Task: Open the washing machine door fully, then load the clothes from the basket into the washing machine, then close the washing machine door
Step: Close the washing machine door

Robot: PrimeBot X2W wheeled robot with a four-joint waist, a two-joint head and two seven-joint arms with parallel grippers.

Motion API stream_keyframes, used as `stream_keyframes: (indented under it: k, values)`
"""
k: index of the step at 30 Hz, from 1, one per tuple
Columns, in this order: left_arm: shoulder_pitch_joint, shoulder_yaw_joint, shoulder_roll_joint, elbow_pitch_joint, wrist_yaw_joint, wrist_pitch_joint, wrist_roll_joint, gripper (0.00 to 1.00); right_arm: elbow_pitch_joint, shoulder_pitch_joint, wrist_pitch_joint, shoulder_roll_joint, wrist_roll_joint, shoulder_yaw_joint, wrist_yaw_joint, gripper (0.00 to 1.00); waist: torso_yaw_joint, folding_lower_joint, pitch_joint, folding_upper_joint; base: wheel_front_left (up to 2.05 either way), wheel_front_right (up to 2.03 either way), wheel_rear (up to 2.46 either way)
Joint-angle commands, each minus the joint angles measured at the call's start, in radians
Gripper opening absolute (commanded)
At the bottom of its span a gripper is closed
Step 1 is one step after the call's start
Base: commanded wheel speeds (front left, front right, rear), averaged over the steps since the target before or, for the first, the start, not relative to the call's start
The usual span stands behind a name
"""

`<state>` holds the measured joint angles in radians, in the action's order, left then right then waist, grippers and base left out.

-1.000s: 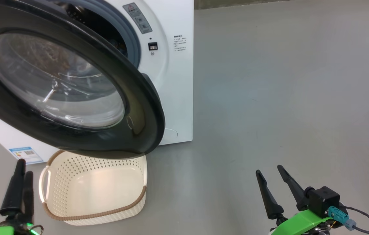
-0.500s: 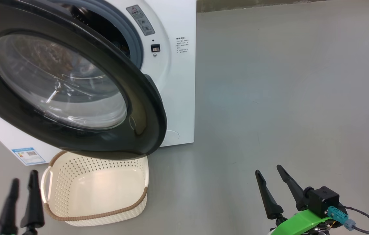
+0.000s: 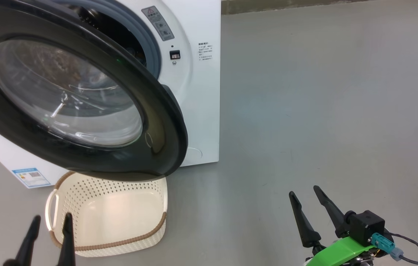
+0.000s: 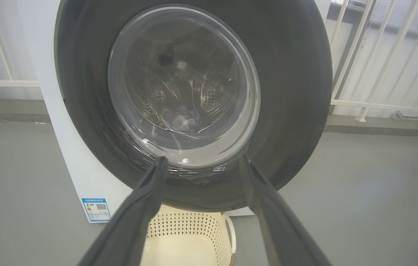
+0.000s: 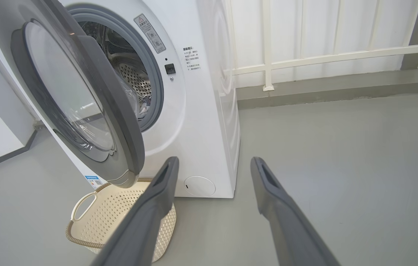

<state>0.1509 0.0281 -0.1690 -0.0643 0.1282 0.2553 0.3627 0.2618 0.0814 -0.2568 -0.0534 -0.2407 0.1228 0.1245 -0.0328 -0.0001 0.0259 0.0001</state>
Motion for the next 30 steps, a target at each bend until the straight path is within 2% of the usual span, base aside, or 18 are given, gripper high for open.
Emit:
stream_keyframes:
  k: [1, 16, 30]
  values:
    - [-0.008, 0.047, 0.003, -0.010, 0.002, 0.006, -0.038, 1.00, -0.028, 0.003, -0.005, 0.003, -0.002, 0.029, 0.006, 1.00, -0.001, 0.0001, -0.001, -0.0001, 0.00, 0.00, 0.00]
    - [0.034, 0.156, 0.095, 0.065, 0.002, 0.006, -0.187, 1.00, -0.036, -0.006, -0.005, 0.003, 0.007, 0.028, 0.006, 1.00, -0.007, 0.0001, -0.011, -0.0001, 0.00, 0.00, 0.00]
    - [0.028, 0.191, 0.116, 0.093, 0.002, 0.006, -0.217, 1.00, -0.041, -0.009, -0.005, 0.003, 0.017, 0.025, 0.006, 1.00, -0.010, 0.0001, -0.019, -0.0001, 0.00, 0.00, 0.00]
